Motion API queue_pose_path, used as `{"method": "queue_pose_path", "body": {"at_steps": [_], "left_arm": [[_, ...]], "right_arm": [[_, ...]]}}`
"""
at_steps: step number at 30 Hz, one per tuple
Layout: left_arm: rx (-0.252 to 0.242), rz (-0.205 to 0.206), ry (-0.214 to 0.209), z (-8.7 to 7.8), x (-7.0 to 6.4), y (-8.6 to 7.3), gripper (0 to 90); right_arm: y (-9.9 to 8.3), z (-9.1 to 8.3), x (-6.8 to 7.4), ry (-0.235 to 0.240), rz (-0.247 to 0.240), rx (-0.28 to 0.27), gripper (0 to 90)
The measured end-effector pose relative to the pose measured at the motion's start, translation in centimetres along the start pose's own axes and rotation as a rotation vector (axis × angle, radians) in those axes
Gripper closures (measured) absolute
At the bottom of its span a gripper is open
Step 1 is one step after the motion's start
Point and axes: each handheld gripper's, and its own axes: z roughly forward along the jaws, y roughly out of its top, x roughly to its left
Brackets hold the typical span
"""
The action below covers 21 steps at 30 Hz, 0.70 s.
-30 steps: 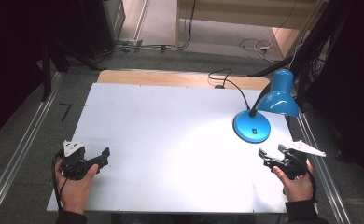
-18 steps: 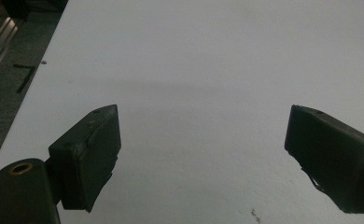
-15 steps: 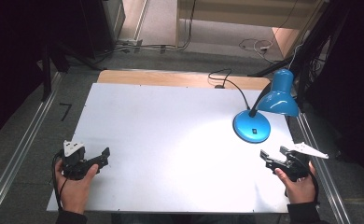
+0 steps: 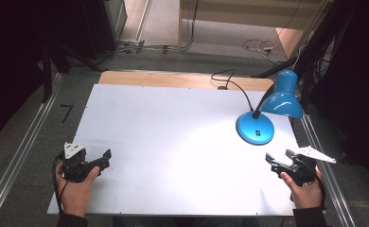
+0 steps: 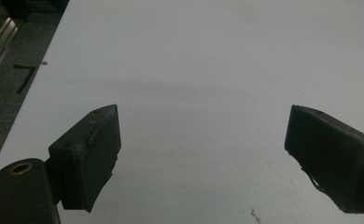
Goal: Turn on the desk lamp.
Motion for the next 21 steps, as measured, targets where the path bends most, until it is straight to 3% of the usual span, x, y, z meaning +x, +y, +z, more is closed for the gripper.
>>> {"method": "queue_pose_path", "body": {"at_steps": [21], "left_arm": [[0.007, -0.013, -0.009, 0.06, 0.07, -0.04, 11.6]], "right_arm": [[-0.63, -0.71, -0.86, -0.018, 0.034, 0.006, 13.8]]}}
